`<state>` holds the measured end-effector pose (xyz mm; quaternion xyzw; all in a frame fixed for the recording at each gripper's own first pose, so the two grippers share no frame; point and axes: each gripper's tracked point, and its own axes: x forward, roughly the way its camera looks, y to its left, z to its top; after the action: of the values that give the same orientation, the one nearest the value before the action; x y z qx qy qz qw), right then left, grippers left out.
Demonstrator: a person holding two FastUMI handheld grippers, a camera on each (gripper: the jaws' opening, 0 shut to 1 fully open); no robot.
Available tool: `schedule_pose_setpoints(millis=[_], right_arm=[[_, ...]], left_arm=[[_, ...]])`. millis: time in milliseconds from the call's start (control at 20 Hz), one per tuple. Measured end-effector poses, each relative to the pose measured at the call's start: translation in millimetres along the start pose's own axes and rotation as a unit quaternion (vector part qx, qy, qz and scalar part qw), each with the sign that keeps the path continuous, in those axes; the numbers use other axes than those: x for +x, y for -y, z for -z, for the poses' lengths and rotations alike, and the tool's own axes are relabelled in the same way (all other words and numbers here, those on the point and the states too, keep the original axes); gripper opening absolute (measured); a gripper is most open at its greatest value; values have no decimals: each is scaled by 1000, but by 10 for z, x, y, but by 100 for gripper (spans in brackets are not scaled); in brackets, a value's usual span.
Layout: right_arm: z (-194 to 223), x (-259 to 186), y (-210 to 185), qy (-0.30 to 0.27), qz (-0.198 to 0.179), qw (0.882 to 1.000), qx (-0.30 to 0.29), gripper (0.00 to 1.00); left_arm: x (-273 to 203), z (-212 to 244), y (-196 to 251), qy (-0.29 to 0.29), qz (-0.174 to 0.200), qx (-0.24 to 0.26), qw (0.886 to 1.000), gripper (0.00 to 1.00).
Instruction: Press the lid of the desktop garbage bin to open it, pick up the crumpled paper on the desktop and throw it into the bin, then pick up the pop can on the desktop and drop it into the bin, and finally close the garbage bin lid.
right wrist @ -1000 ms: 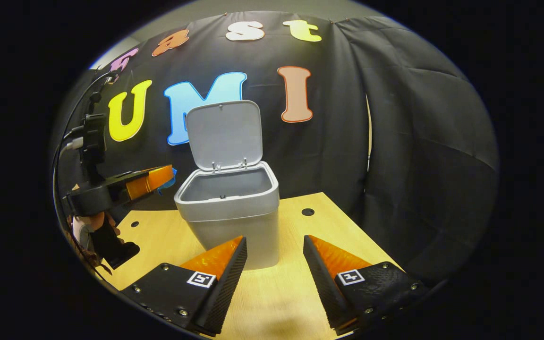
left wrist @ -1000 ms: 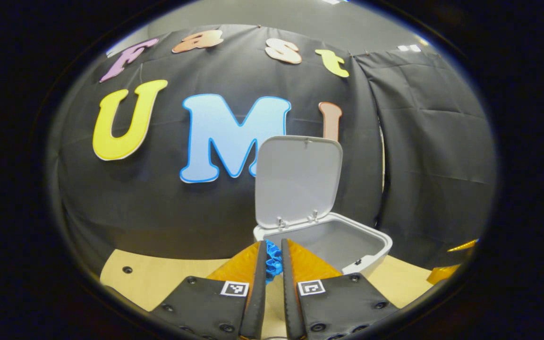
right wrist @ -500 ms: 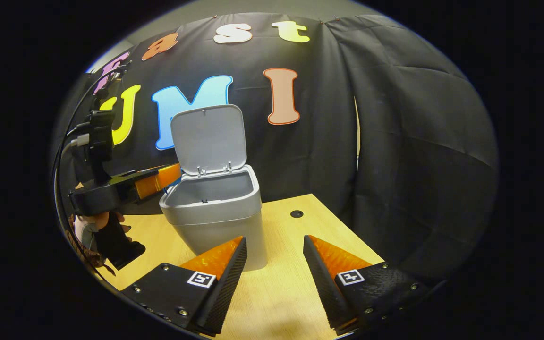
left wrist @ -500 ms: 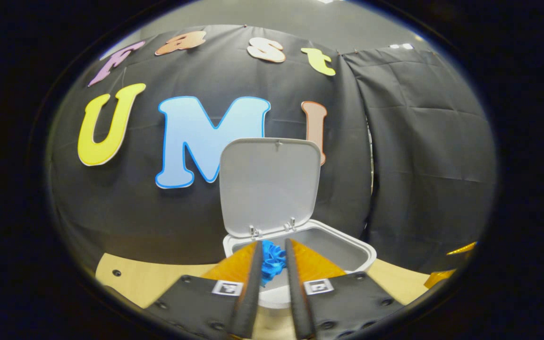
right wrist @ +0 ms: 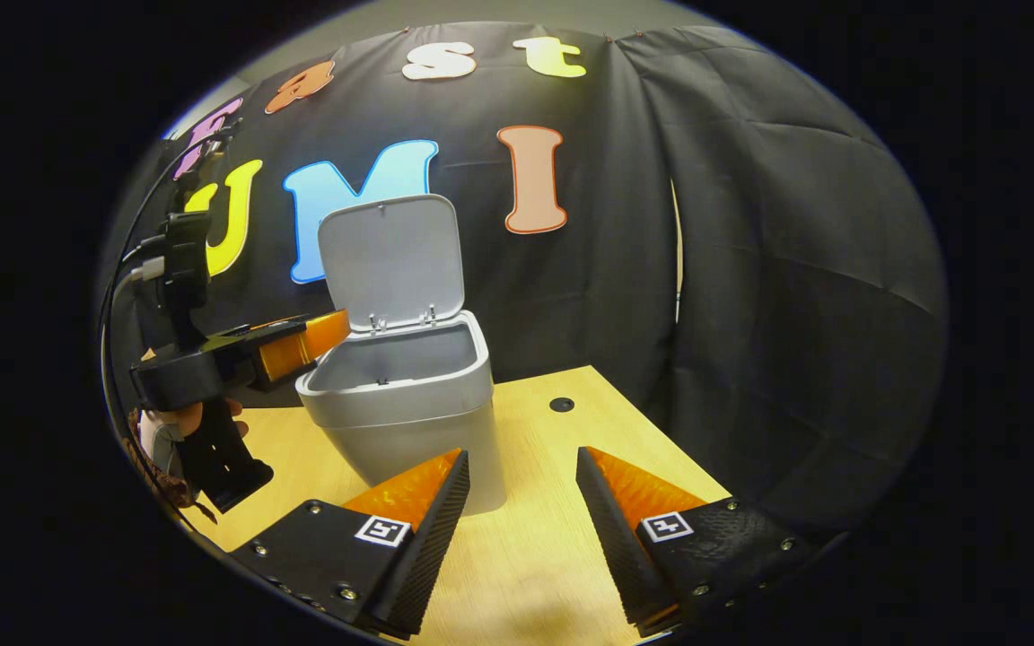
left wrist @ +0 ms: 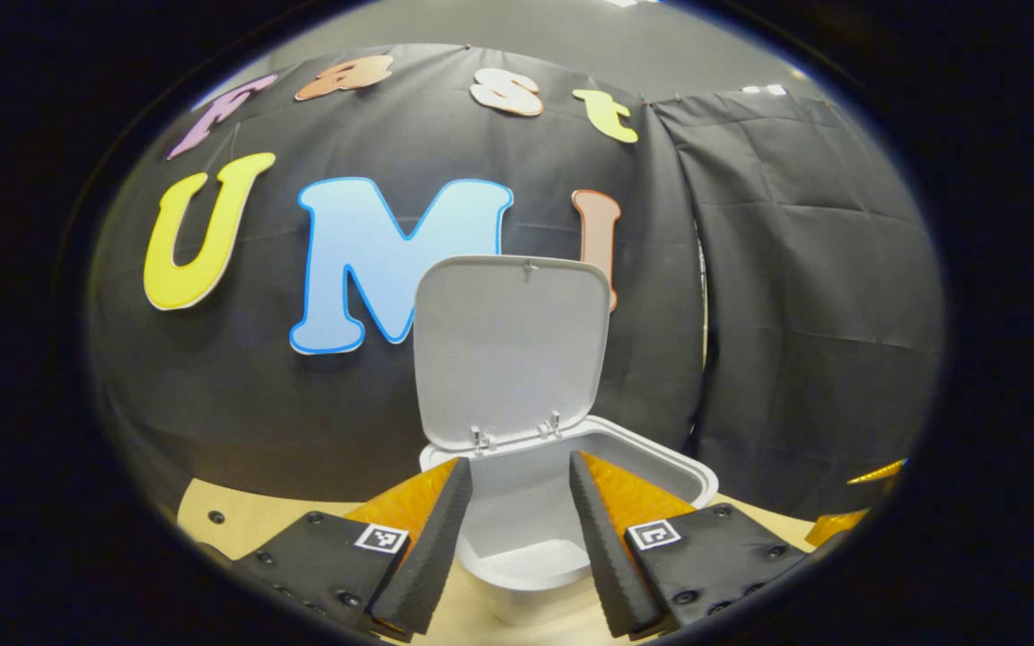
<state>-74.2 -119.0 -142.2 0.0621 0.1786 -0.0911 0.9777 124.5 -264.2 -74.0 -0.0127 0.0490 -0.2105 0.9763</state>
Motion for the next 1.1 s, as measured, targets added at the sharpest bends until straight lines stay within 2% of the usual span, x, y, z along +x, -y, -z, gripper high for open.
schedule_pose_setpoints(millis=[250, 650, 1100], right_arm=[[41, 44, -257, -5, -29, 1000, -10, 78], [248, 99, -919, -24, -103, 994, -36, 78], [601, 189, -1657, -61, -190, 977, -81, 78]], left_arm=[[-143, -57, -276, 10, -24, 2, 1000, 83], [-522, -54, -880, 11, -80, 4, 997, 83], [-1024, 0, -1557, 8, -144, 1, 990, 82]])
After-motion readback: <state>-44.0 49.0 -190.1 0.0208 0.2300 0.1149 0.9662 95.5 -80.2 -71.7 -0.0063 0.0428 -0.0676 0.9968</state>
